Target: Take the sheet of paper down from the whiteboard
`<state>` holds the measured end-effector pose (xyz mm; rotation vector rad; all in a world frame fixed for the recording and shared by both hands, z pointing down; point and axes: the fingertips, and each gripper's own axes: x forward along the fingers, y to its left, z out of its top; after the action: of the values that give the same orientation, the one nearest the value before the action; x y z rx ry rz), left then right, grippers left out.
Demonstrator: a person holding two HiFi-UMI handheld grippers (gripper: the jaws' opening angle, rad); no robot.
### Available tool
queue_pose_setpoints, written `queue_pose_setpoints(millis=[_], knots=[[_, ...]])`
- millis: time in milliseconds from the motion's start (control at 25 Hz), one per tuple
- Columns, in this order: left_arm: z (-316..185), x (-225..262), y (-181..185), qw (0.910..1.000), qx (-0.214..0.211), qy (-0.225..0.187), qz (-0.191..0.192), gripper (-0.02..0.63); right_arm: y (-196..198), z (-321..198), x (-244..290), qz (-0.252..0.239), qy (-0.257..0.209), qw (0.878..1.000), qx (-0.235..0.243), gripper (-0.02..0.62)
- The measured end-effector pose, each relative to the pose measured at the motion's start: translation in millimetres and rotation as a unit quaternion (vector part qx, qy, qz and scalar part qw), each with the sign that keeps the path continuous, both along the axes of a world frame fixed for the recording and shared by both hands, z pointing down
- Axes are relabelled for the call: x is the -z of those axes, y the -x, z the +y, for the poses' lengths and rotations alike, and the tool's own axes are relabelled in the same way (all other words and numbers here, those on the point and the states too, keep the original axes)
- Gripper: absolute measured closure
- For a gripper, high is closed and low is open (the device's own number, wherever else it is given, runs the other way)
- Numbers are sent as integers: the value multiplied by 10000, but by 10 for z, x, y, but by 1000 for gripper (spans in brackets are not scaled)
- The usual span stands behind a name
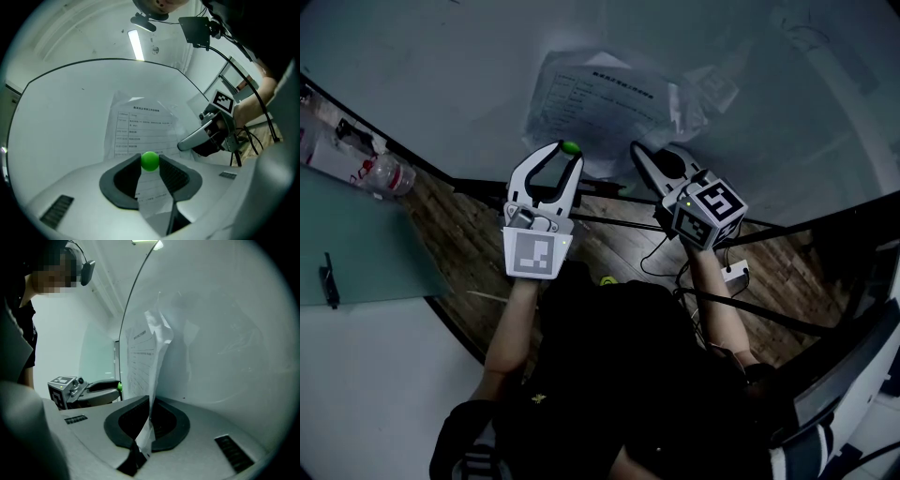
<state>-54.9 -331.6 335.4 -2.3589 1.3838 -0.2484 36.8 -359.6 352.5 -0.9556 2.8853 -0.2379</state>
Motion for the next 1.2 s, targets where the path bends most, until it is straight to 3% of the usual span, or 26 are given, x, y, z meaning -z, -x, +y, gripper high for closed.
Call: queue_pose_setpoints(millis=[480,880,1200], knots=[[91,-70,13,9996,69,263,79,465,9,78,13,30,54,9998,176,568],[285,-142,-82,9991,-162,369,135,465,-64,311,-32,65,87,9999,106,568],[545,-119,87,9985,-345,349,229,465,77,609,3,169,36,9998,-28,568]])
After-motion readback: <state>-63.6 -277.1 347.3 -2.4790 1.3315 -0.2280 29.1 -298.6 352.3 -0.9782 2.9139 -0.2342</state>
